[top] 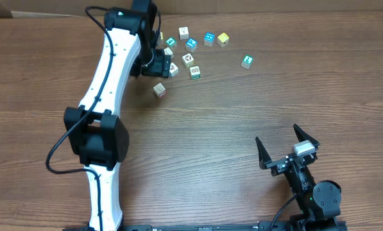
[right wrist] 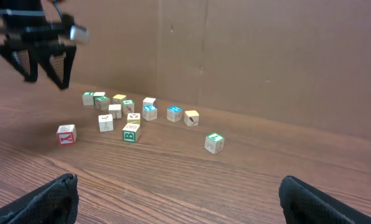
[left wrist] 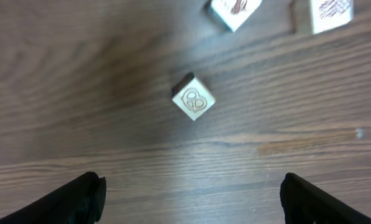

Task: Form a horizontal line
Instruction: 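Reach the left gripper forward over the block cluster, then lower the left gripper onto the teal-lettered block and close on it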

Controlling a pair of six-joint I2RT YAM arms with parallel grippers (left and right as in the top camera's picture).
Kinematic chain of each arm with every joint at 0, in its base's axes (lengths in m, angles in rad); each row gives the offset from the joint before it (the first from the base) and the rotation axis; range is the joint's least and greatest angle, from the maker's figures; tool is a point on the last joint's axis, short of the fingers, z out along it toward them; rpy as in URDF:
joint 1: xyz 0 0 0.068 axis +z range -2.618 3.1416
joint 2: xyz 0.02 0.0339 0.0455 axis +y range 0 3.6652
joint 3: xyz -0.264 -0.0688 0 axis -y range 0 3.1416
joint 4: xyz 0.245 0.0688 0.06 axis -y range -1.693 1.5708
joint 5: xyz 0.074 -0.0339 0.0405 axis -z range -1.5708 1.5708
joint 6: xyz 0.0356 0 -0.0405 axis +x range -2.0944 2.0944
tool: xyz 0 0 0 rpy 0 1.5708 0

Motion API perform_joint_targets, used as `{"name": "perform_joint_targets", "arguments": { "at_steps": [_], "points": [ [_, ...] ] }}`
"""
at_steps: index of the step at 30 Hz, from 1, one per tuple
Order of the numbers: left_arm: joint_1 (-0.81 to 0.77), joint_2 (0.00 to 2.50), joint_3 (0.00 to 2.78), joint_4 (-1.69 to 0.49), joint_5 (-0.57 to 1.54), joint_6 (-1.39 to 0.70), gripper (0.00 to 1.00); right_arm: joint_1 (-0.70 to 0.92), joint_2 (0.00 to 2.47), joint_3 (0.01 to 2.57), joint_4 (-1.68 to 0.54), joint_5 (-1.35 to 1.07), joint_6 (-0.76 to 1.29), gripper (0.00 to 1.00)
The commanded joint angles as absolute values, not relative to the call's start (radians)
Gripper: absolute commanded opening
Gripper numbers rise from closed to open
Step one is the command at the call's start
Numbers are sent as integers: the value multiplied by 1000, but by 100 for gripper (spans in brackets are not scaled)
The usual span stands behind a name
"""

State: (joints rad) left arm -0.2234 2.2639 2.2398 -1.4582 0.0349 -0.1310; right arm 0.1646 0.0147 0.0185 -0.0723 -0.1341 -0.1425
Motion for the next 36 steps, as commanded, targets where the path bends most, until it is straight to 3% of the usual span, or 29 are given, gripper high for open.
{"name": "perform_joint_targets", "arguments": {
  "at_steps": [1, 5, 16, 22, 29, 36],
  "points": [
    [-234, 2316, 2260, -1471, 69, -146, 85, 169, 3, 8, -70, -136, -143, 100],
    [-243, 2361, 2260, -1471, 73, -214, 78, 169, 3, 8, -70, -136, -143, 100],
    [-271, 2451, 2259, -1459, 57, -414, 79, 169, 3, 8, -70, -136, -143, 100],
    [-269, 2482, 2258, -1451, -34, -558, 68, 169, 3, 8, -70, -136, -143, 100],
    [-270, 2482, 2256, -1387, -36, -570, 57, 169, 3, 8, -70, -136, -143, 100],
    [-279, 2482, 2252, -1368, -36, -570, 57, 169, 3, 8, -70, -136, -143, 100]
  ]
}}
